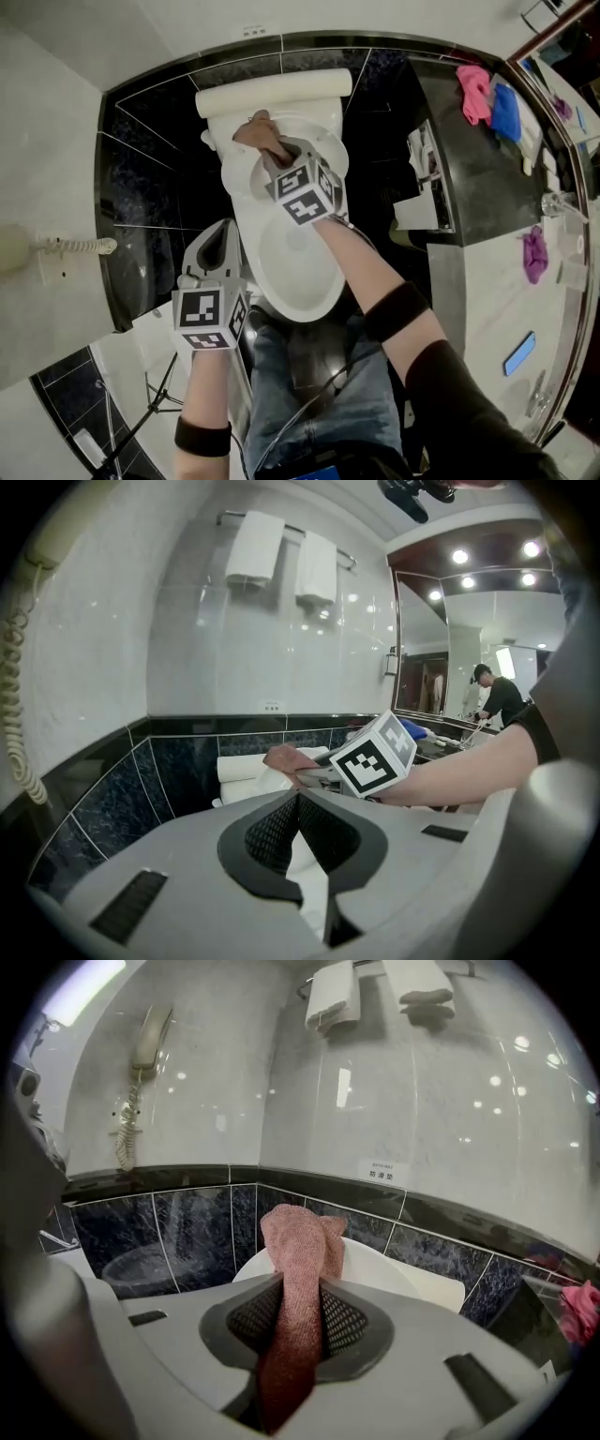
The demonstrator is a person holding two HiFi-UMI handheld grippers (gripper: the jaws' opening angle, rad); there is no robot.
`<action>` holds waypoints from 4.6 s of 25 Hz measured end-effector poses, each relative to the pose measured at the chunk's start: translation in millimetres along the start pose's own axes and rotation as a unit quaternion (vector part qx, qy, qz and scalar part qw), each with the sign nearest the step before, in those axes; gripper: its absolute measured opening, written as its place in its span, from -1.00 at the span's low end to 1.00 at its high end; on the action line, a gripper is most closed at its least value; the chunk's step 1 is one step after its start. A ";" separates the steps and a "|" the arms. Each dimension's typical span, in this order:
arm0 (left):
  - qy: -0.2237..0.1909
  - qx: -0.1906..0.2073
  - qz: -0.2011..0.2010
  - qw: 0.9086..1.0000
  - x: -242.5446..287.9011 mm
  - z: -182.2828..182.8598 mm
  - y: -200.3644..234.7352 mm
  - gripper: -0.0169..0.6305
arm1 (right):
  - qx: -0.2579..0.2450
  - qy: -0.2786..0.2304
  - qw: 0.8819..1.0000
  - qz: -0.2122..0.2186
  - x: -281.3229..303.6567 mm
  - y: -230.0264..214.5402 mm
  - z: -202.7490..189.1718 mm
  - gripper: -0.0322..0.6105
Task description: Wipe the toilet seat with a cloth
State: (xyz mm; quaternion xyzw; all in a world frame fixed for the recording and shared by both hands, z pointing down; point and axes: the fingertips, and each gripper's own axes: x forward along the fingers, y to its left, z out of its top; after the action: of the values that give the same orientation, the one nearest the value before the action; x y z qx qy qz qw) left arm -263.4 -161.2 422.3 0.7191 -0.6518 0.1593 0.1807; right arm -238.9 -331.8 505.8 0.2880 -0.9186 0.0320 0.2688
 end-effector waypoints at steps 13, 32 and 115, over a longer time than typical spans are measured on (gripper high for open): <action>0.016 -0.008 -0.006 1.000 31.9 -10.7 -2.7 -0.95 | 0.007 -0.004 0.999 -0.032 8.8 -40.6 -13.9 -0.57; 0.028 0.001 -0.030 0.999 55.5 -32.2 -38.9 -0.95 | 0.105 0.079 0.986 -0.100 -25.9 -112.9 -147.1 -0.58; 0.020 -0.070 0.008 0.997 -19.4 -33.7 -17.2 -0.95 | 0.057 0.096 0.989 -0.092 -117.9 -65.3 -71.6 -0.58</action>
State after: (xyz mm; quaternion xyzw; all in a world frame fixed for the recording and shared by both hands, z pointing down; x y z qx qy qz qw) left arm -248.0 -126.9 442.2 0.6963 -0.6631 0.1287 0.2426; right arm -87.9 -310.5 500.3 0.3820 -0.8548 0.0866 0.3405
